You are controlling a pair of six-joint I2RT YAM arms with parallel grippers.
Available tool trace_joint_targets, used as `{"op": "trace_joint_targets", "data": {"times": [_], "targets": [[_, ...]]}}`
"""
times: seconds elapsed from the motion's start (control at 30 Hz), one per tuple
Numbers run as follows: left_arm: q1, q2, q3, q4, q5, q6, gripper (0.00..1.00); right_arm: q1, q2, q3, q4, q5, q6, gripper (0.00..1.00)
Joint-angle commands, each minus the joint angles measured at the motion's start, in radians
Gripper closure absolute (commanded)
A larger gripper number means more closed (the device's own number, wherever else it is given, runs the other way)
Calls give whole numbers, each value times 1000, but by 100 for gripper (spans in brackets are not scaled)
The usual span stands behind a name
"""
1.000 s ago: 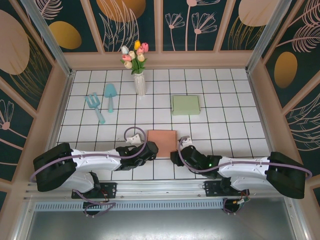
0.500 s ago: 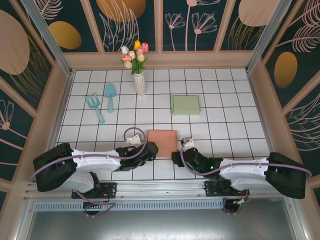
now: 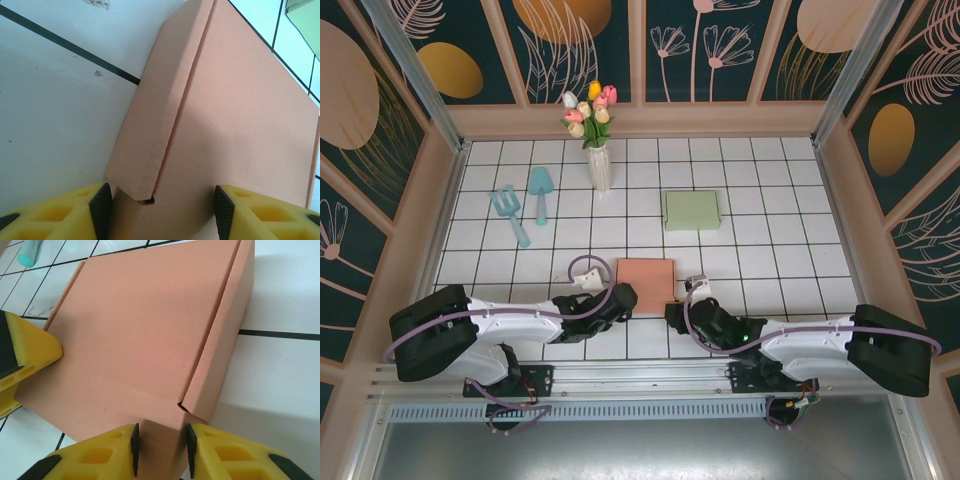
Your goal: Fold the paper box
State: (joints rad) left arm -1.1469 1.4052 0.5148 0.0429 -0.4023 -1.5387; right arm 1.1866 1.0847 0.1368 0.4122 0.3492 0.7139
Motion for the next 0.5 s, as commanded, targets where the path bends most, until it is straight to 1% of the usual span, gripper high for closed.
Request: {"op": "trace_joint_targets", "data": {"times": [0.0, 0.13, 0.27, 0.47], "targets": [[5, 31, -41, -149, -27, 14, 42, 7, 28, -36, -68, 24, 10, 68], [4, 28, -41, -176, -51, 25, 42, 7, 33, -37, -65, 25, 9, 67], [5, 35, -39, -167, -54, 51, 42, 7, 30, -36, -69, 31, 9, 67], [5, 76, -17, -179, -69, 90, 42, 7, 33, -37, -76, 43, 9, 68]]}}
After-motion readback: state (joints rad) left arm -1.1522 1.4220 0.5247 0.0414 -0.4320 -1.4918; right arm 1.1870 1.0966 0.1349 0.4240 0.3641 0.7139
